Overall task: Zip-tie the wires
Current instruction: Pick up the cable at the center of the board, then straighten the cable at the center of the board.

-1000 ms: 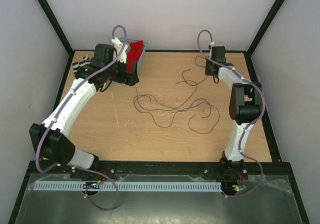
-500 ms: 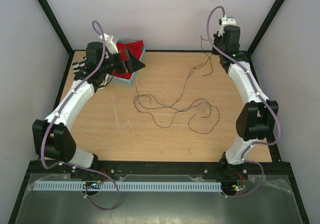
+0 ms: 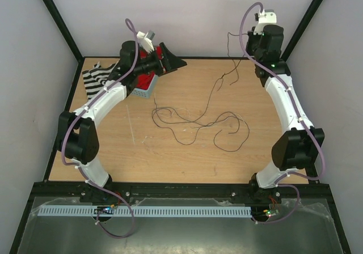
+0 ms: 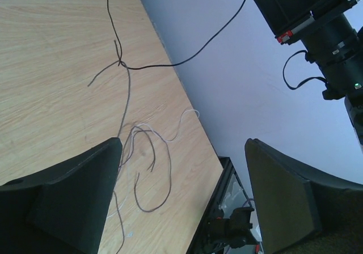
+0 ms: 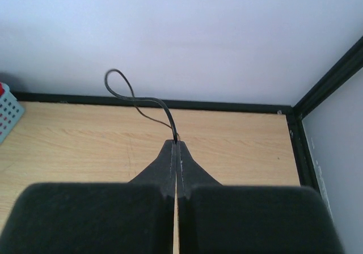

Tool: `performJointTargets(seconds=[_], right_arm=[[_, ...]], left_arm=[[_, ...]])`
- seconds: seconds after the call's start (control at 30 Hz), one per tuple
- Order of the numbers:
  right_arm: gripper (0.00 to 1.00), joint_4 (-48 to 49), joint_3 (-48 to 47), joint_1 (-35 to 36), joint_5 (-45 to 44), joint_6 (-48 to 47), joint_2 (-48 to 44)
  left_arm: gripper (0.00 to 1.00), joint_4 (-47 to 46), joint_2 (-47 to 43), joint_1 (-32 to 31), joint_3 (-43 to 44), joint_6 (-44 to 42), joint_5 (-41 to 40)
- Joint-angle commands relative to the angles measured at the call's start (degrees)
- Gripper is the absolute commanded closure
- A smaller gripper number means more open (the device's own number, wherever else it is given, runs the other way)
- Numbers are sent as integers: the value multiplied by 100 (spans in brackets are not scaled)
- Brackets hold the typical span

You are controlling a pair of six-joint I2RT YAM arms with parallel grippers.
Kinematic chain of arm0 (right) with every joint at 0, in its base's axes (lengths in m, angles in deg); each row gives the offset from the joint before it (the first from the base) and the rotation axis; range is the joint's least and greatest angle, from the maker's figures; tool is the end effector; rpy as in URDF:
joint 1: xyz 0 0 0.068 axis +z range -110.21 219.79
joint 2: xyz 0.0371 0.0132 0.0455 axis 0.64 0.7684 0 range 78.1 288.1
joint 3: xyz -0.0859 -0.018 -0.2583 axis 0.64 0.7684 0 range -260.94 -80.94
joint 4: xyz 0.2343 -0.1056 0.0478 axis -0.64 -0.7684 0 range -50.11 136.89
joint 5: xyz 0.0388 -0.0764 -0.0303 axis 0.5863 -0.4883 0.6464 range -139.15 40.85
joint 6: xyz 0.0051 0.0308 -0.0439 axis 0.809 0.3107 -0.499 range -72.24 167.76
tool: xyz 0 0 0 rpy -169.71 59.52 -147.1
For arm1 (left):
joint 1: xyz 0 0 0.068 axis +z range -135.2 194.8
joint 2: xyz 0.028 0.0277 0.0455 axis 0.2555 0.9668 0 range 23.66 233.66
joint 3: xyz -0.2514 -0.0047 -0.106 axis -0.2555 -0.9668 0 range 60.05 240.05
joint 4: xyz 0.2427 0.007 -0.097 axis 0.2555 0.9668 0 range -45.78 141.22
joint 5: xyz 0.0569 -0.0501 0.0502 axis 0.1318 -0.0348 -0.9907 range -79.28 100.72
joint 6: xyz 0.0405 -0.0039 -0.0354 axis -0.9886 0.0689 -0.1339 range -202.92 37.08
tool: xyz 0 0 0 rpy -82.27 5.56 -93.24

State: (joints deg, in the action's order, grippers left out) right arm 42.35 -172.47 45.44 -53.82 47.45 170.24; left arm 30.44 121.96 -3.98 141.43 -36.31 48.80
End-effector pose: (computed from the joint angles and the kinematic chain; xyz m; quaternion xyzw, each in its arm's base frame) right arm 0.3830 0.0350 0.4249 -0.0109 0.7380 0.0013 0.6747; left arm 0.3828 -0.1534 0.3553 0.0527 0.7203 -0.5504 0.4188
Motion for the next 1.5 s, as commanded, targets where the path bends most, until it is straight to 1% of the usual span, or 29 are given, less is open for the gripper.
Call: performJointTargets(seconds=[0.0,0.13,0.23,0.5,0.6,0.77,1.0,1.13,1.27,1.47], right_arm=[[100,302,-566,17,231,-27,-354],[100,195,-1053,20,408,78,-427],[100,120,-1250,18,595,216,-519],[100,-134,-1150,11,1189,416,-877],[100,-230,-1025,7,1193,337,-991],[100,-386,-1137,-3,1198,269,-1034],[100,-397,-548,-5,1785,113,-1475],[100,-392,-160,-2,2105,99,-1796],[100,-390,124,-4,2588,394,-2127],[100,-358,236,-7,3574,980,-2448]], left_arm=[[9,-498,-9,-59,300,248,70],[9,-493,24,-55,261,213,67],[9,-487,65,-55,176,175,55],[10,-487,200,-45,-112,-33,83],[11,-485,230,-33,-135,-59,163],[11,-485,260,-29,-98,-49,250],[10,-492,17,56,-53,-17,387],[9,-490,-286,84,-85,-378,532],[6,-494,-536,94,-234,-849,621],[5,-522,-699,86,-471,-1161,716]])
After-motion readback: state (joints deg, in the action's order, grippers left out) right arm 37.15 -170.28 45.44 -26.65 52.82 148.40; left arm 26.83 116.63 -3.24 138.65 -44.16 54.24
